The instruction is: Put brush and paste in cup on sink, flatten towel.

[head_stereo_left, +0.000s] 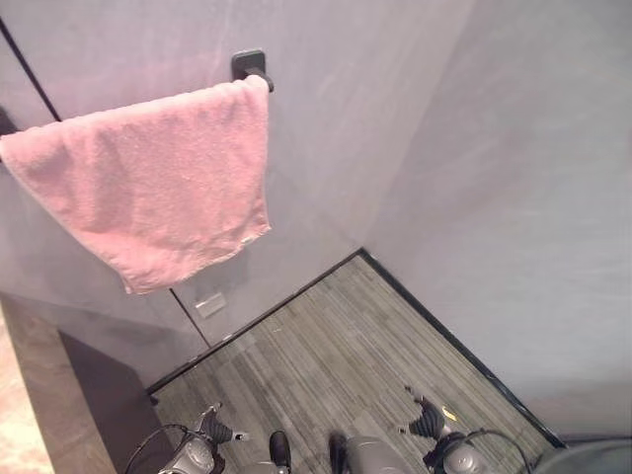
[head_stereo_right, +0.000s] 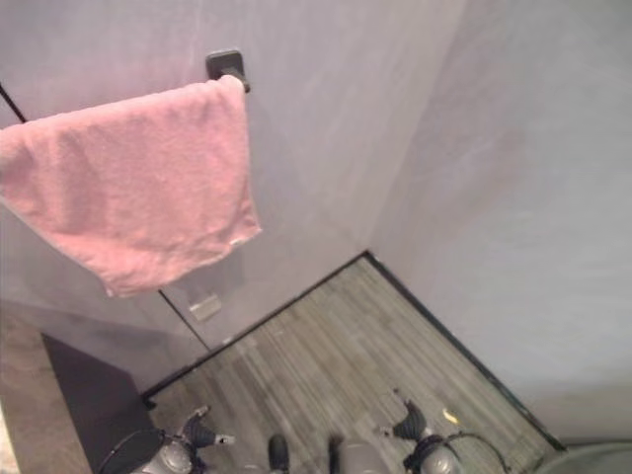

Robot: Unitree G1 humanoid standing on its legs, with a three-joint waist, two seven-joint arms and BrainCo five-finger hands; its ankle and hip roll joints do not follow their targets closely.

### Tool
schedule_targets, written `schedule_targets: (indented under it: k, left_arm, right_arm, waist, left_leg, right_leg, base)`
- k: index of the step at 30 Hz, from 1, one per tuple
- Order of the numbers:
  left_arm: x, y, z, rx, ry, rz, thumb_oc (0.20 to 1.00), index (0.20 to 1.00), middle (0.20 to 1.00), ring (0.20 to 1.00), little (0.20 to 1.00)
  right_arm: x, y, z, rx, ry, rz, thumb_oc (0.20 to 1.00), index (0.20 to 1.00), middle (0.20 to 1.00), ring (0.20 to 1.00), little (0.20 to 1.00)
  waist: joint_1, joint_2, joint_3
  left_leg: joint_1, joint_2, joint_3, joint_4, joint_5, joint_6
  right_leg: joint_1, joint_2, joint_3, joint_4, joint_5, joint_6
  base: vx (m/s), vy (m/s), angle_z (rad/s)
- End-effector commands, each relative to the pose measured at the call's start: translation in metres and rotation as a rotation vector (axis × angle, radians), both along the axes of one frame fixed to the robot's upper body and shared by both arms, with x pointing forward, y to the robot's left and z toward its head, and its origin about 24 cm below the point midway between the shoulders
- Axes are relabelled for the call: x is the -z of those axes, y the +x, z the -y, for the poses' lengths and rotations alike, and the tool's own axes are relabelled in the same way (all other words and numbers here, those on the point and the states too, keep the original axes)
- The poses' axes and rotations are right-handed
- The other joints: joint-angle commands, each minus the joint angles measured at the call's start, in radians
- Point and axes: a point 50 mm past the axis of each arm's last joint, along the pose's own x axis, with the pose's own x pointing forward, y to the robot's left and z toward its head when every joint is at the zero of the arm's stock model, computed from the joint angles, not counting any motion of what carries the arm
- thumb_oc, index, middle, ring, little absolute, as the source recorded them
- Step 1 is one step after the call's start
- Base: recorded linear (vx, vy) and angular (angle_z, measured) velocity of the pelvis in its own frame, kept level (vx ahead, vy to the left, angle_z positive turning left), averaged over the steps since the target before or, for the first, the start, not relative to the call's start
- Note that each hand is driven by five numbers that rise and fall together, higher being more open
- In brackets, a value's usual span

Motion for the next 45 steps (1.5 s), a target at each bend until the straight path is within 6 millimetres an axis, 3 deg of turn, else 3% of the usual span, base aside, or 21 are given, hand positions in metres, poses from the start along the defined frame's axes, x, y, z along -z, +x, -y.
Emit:
schedule_targets:
  k: [1,2,4,8,9,10,11,13,14,15,16,17,19,20,21,28,34,42,45]
  left_arm:
    - [-0.014,0.019,-0.007,0.026,0.016,0.136,1.0,1.0,1.0,1.0,1.0]
    - [-0.019,0.023,-0.006,0.039,-0.001,0.176,1.0,1.0,1.0,1.0,1.0]
    - [-0.027,0.028,-0.008,0.067,-0.019,0.229,1.0,1.0,1.0,1.0,1.0]
    - [-0.03,0.023,-0.011,0.04,-0.054,0.255,1.0,1.0,1.0,1.0,1.0]
    - [-0.031,0.02,-0.012,0.021,-0.077,0.26,1.0,1.0,1.0,1.0,1.0]
    - [-0.033,0.021,-0.012,0.025,-0.092,0.271,1.0,1.0,1.0,1.0,1.0]
    - [-0.036,0.024,-0.013,0.02,-0.096,0.285,1.0,1.0,1.0,1.0,1.0]
    - [-0.043,0.032,-0.017,0.025,-0.092,0.315,1.0,1.0,1.0,1.0,1.0]
    - [-0.049,0.038,-0.023,0.016,-0.076,0.339,1.0,1.0,1.0,1.0,1.0]
    - [-0.054,0.042,-0.027,0.013,-0.071,0.359,1.0,1.0,1.0,1.0,1.0]
    - [-0.06,0.049,-0.034,0.012,-0.051,0.386,1.0,1.0,1.0,1.0,1.0]
    - [-0.06,0.049,-0.034,0.013,-0.051,0.385,1.0,1.0,1.0,1.0,1.0]
    - [-0.063,0.048,-0.043,-0.013,-0.02,0.401,1.0,1.0,1.0,1.0,1.0]
    - [-0.062,0.037,-0.054,-0.055,-0.001,0.391,1.0,1.0,1.0,1.0,1.0]
    - [-0.063,0.036,-0.056,-0.063,0.0,0.394,1.0,1.0,1.0,1.0,1.0]
    - [-0.065,0.031,-0.071,-0.082,0.042,0.374,1.0,1.0,1.0,1.0,1.0]
    - [-0.074,0.025,-0.089,-0.143,0.07,0.41,1.0,1.0,1.0,1.0,1.0]
    - [-0.091,0.029,-0.099,-0.099,0.071,0.461,1.0,1.0,1.0,1.0,1.0]
    - [-0.108,0.031,-0.102,-0.026,0.049,0.5,1.0,1.0,1.0,1.0,1.0]
  right_arm:
    - [-0.027,0.013,0.029,0.095,0.036,0.144,1.0,1.0,1.0,1.0,1.0]
    - [-0.038,0.02,0.039,0.121,0.048,0.193,1.0,1.0,1.0,1.0,1.0]
    - [-0.056,0.028,0.054,0.141,0.054,0.26,1.0,1.0,1.0,1.0,1.0]
    - [-0.077,0.034,0.074,0.179,0.04,0.343,1.0,1.0,1.0,1.0,1.0]
    - [-0.094,0.038,0.088,0.21,0.032,0.404,1.0,1.0,1.0,1.0,1.0]
    - [-0.102,0.037,0.095,0.233,0.041,0.436,1.0,1.0,1.0,1.0,1.0]
    - [-0.11,0.038,0.103,0.268,0.053,0.477,1.0,1.0,1.0,1.0,1.0]
    - [-0.119,0.042,0.111,0.315,0.074,0.524,1.0,1.0,1.0,1.0,1.0]
    - [-0.124,0.045,0.113,0.339,0.101,0.552,1.0,1.0,1.0,1.0,1.0]
    - [-0.125,0.043,0.117,0.363,0.104,0.558,1.0,1.0,1.0,1.0,1.0]
    - [-0.126,0.035,0.127,0.415,0.093,0.572,1.0,1.0,1.0,1.0,1.0]
    - [-0.126,0.034,0.128,0.416,0.092,0.572,1.0,1.0,1.0,1.0,1.0]
    - [-0.13,0.036,0.13,0.408,0.07,0.583,1.0,1.0,1.0,1.0,1.0]
    - [-0.132,0.045,0.128,0.376,0.057,0.574,1.0,1.0,1.0,1.0,1.0]
    - [-0.133,0.048,0.126,0.363,0.061,0.578,1.0,1.0,1.0,1.0,1.0]
    - [-0.123,0.053,0.112,0.314,0.089,0.535,1.0,1.0,1.0,1.0,1.0]
    - [-0.113,0.063,0.092,0.252,0.139,0.489,1.0,1.0,1.0,1.0,1.0]
    - [-0.117,0.071,0.087,0.246,0.219,0.507,1.0,1.0,1.0,1.0,1.0]
    - [-0.121,0.079,0.092,0.233,0.252,0.498,1.0,1.0,1.0,1.0,1.0]
  waist:
    - [-0.04,-0.009,-0.004]
    - [-0.051,-0.005,-0.002]
    - [-0.074,-0.004,-0.008]
    - [-0.07,-0.008,-0.044]
    - [-0.068,0.0,-0.06]
    - [-0.069,0.003,-0.06]
    - [-0.072,0.005,-0.049]
    - [-0.061,-0.019,-0.022]
    - [-0.063,-0.025,-0.012]
    - [-0.061,-0.028,-0.005]
    - [-0.066,-0.021,-0.018]
    - [-0.065,-0.022,-0.019]
    - [-0.047,-0.012,-0.029]
    - [-0.032,-0.008,-0.04]
    - [-0.032,-0.006,-0.048]
    - [-0.021,-0.002,-0.062]
    - [0.009,-0.029,-0.063]
    - [0.029,-0.046,-0.06]
    - [0.045,-0.046,-0.052]
  left_leg:
    - [0.071,0.015,0.011,0.051,-0.066,-0.099]
    - [0.093,0.012,-0.028,0.053,-0.082,-0.107]
    - [0.137,0.013,-0.117,0.058,-0.119,-0.114]
    - [0.177,0.038,-0.199,0.082,-0.128,-0.138]
    - [0.165,0.065,-0.201,0.145,-0.1,-0.162]
    - [0.143,0.075,-0.188,0.194,-0.075,-0.18]
    - [0.081,0.104,-0.149,0.324,-0.035,-0.203]
    - [-0.024,0.102,-0.101,0.486,0.011,-0.22]
    - [-0.052,0.139,-0.031,0.516,0.018,-0.215]
    - [-0.069,0.175,0.019,0.495,0.017,-0.212]
    - [-0.066,0.267,0.132,0.303,0.026,-0.224]
    - [-0.057,0.263,0.135,0.29,0.03,-0.224]
    - [-0.059,0.279,0.078,0.172,0.074,-0.242]
    - [-0.035,0.262,-0.014,0.179,0.041,-0.244]
    - [-0.033,0.253,-0.028,0.16,0.024,-0.239]
    - [0.022,0.199,0.008,0.088,-0.002,-0.211]
    - [0.04,0.154,0.013,0.04,-0.006,-0.184]
    - [0.048,0.11,-0.009,-0.002,-0.003,-0.159]
    - [0.049,0.08,-0.014,0.008,-0.018,-0.142]
  right_leg:
    - [0.018,0.006,0.054,-0.066,0.148,0.025]
    - [-0.016,-0.021,0.08,-0.114,0.188,0.04]
    - [-0.029,-0.019,0.161,-0.145,0.219,0.06]
    - [0.009,-0.007,0.152,-0.112,0.215,0.047]
    - [0.039,0.002,0.126,-0.119,0.206,0.027]
    - [0.063,0.004,0.106,-0.129,0.197,0.017]
    - [0.095,0.001,0.075,-0.138,0.183,-0.003]
    - [0.136,-0.02,0.045,-0.156,0.174,-0.03]
    - [0.151,-0.023,0.015,-0.157,0.162,-0.041]
    - [0.165,-0.025,0.006,-0.161,0.152,-0.042]
    - [0.193,-0.039,-0.029,-0.184,0.127,-0.025]
    - [0.196,-0.041,-0.028,-0.186,0.126,-0.024]
    - [0.203,-0.053,-0.029,-0.189,0.12,-0.006]
    - [0.211,-0.05,0.003,-0.197,0.116,-0.004]
    - [0.207,-0.055,0.011,-0.197,0.119,-0.002]
    - [0.213,-0.098,0.035,-0.195,0.136,0.026]
    - [0.203,-0.139,0.053,-0.203,0.17,0.062]
    - [0.201,-0.185,0.045,-0.193,0.201,0.092]
    - [0.192,-0.209,0.055,-0.182,0.247,0.107]
  base:
    - [0.28,-0.085,1.19]
    - [0.38,-0.138,1.18]
    - [0.45,-0.192,1.12]
    - [0.31,-0.24,1.2]
    - [0.33,-0.286,1.12]
    - [0.27,-0.308,1.11]
    - [0.12,-0.193,0.77]
    - [0.03,-0.211,0.81]
    - [0.0,-0.201,0.99]
    - [0.06,-0.099,0.86]
    - [0.07,-0.006,0.61]
    - [0.13,0.069,0.49]
    - [0.17,0.078,0.45]
    - [0.17,0.069,-0.23]
    - [0.16,0.096,-0.79]
    - [0.05,0.154,-0.22]
    - [0.01,0.162,-0.09]
    - [0.0,0.123,0.09]
    - [0.0,0.134,0.02]
